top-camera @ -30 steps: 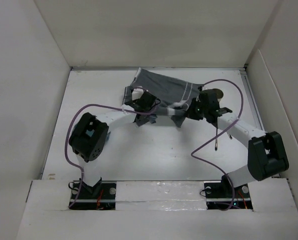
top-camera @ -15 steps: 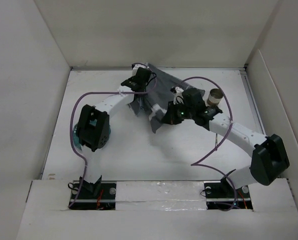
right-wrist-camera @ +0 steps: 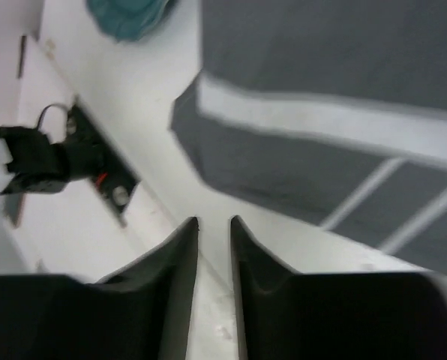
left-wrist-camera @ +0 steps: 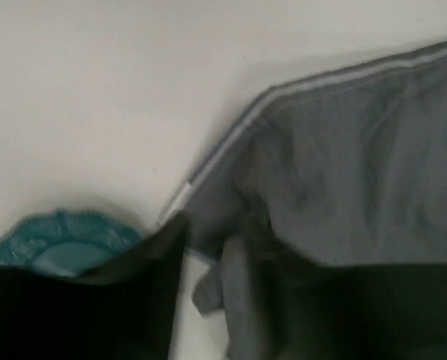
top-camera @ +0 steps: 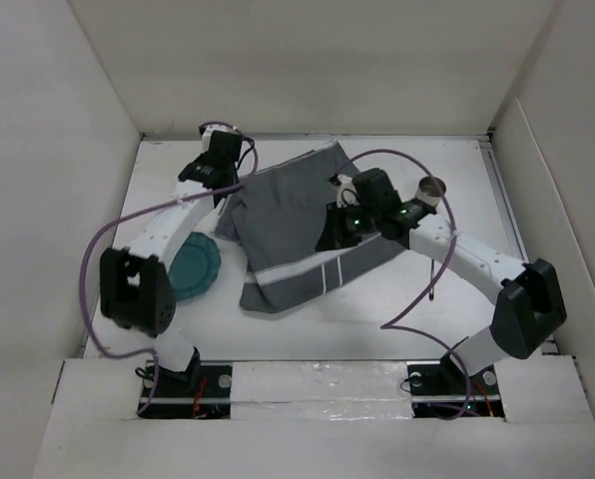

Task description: Set the dinner table for one person

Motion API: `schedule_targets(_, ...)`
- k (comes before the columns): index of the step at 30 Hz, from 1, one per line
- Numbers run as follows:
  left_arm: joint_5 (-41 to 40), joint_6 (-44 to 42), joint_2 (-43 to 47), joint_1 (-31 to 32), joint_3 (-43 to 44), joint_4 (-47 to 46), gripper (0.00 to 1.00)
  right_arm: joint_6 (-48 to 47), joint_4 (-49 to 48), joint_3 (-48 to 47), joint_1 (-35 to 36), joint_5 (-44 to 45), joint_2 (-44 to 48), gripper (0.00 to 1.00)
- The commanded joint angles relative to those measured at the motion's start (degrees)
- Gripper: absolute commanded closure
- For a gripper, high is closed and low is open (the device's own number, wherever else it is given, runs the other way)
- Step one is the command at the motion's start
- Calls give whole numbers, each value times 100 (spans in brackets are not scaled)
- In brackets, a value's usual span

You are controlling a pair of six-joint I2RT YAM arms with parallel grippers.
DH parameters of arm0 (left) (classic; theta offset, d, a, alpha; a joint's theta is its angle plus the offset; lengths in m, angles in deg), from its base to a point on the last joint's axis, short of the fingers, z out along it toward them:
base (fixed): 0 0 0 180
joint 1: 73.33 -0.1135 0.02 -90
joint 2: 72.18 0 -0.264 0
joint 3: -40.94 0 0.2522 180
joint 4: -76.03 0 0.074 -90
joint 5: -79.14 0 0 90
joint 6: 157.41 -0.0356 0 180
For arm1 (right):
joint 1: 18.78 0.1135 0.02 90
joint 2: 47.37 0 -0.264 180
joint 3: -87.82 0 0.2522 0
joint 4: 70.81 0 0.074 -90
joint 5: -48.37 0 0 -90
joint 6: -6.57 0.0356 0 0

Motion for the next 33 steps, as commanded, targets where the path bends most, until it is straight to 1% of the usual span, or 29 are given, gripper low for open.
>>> schedule_targets(1,317,311,1492,194,-964,96,85,-148,171,176,-583,665,760,100)
schedule_targets(2,457,547,1764,273,-1585,87,100,-121,110,327,-837,919,858,100)
schedule_targets(3,668,697,2272,509,-1844,200,100,-112,92,485,-935,1043,964,100)
schedule_targets(4,791,812,2503,668,-2125,236,100,-60,92,791,-1006,1210,1200,100)
schedule_targets(5,871,961,2697,844,-2563,341,100,-16,40,968,-1067,1568,1324,100)
schedule_targets(6,985,1389,3021,1011,-2750,646,100,46,4,1144,-1199,1746,1429,100)
schedule_targets(7,1038,1602,3146,1334,-2917,789,100,220,-5,1294,-1296,1956,1535,100)
schedule_targets(8,1039,1822,3286,1468,-3206,990,100,283,-40,1591,-1436,2150,1719,100)
schedule_targets(9,1048,2302,3523,1583,-3348,1349,100,362,-110,1742,-1750,2178,1790,100)
schedule_targets(10,1126,2499,3656,1662,-3488,1439,100,537,-189,1892,-1936,2204,1860,100)
schedule_targets(11,1257,2692,3787,1724,-3760,1519,88,582,-407,2145,-2121,2083,1922,100)
schedule_targets(12,1554,2903,4058,1724,-3928,1572,83,626,-487,2218,-2305,1951,1923,100)
schedule_targets(13,1688,3366,4183,1724,-4086,1572,79,635,-558,2244,-2577,1819,1905,100)
schedule_targets(14,1802,3606,4306,1724,-4436,1572,73,609,-619,2236,-2675,1566,1818,100)
schedule_targets(15,1864,3930,4551,1724,-4604,1607,70,583,-629,2140,-2676,1493,1791,100)
schedule_targets(16,1900,4534,4649,1724,-4789,1616,68,495,-603,2078,-2746,1441,1756,100)
schedule_targets(17,1926,4801,4754,1724,-5034,1616,66,460,-559,2008,-2747,1414,1747,100)
schedule_targets(19,1944,5206,5018,1724,-5185,1555,61,372,-559,1937,-2747,1361,1773,99)
schedule_targets(20,1892,5564,5097,1724,-5264,1555,55,337,-559,1928,-2747,1300,1799,98)
schedule_targets(23,1935,6075,5309,1724,-5510,1292,52,222,-506,1963,-2747,1247,1861,95)
schedule_targets(29,2331,6675,4888,1724,-5985,720,52,38,-366,2051,-2747,1150,2072,89)
schedule_targets(30,2296,6884,4792,1724,-6047,685,52,-41,-296,2043,-2747,1159,2124,87)
schedule_targets(31,2252,6886,4791,1724,-6065,676,52,-42,-269,2043,-2747,1159,2151,87)
schedule_targets(33,2147,7070,4808,1724,-6118,702,52,-50,-251,2051,-2747,1150,2212,83)
